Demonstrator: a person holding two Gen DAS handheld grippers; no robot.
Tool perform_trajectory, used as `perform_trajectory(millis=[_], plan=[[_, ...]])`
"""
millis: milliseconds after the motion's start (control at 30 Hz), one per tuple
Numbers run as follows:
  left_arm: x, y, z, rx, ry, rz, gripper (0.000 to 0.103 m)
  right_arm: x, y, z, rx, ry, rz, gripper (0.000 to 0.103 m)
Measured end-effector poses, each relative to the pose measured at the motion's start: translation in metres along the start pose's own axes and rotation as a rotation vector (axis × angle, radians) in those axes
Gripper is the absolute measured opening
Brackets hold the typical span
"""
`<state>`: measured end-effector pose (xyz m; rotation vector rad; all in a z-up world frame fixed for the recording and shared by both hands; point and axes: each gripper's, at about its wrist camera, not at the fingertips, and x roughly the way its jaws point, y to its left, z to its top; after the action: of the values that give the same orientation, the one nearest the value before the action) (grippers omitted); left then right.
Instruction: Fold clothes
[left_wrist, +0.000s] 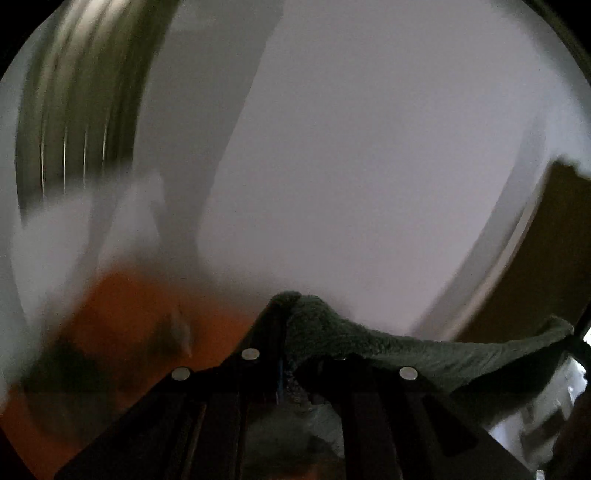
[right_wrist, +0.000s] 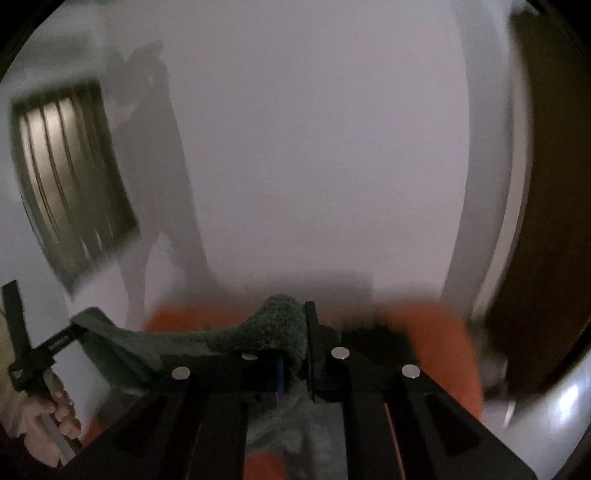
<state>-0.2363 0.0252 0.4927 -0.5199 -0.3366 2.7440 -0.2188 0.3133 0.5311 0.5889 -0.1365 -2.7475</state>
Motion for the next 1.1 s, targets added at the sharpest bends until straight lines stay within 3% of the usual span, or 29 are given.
perform_trajectory(millis=[67,167,233,300,400,500,667,733,867,967,1100], plan=[[-0.059,-0.019,0.049,0.027,-0.118,-0.019,0.008,-0.069,0.016,0.052,-0.002,-0.212,0.004,0.007],[-0.132,-0.049,0.113,0.058,-0.263,-0.046,0.008,-0.145,0.033,0.088,-0.029,-0.408,0.033,0.007],[-0.156,-0.044,0.116,0.04,-0.275,-0.081,0.009,-0.168,0.035,0.089,-0.035,-0.445,0.063,0.007],[-0.155,-0.036,0.108,0.032,-0.282,-0.099,0.012,-0.175,0.03,0.07,-0.027,-0.433,0.101,0.007],[-0.155,-0.002,0.057,0.017,-0.225,-0.125,0.013,-0.165,0.021,0.016,-0.026,-0.372,0.147,0.007],[-0.125,0.04,-0.045,0.008,-0.072,-0.158,0.012,-0.137,0.013,-0.078,-0.051,-0.244,0.175,0.007],[-0.062,0.119,-0.249,-0.023,0.235,-0.115,0.012,-0.075,0.005,-0.269,-0.063,0.031,0.207,0.007],[-0.033,0.147,-0.324,-0.048,0.357,-0.079,0.012,-0.05,-0.001,-0.336,-0.026,0.13,0.209,0.007],[0.02,0.201,-0.477,-0.139,0.64,0.009,0.012,0.035,-0.034,-0.471,0.173,0.432,0.234,0.007],[0.04,0.231,-0.565,-0.22,0.801,0.062,0.012,0.082,-0.054,-0.569,0.245,0.686,0.213,0.007],[0.031,0.241,-0.627,-0.294,0.9,0.061,0.012,0.098,-0.074,-0.645,0.291,0.843,0.18,0.007]])
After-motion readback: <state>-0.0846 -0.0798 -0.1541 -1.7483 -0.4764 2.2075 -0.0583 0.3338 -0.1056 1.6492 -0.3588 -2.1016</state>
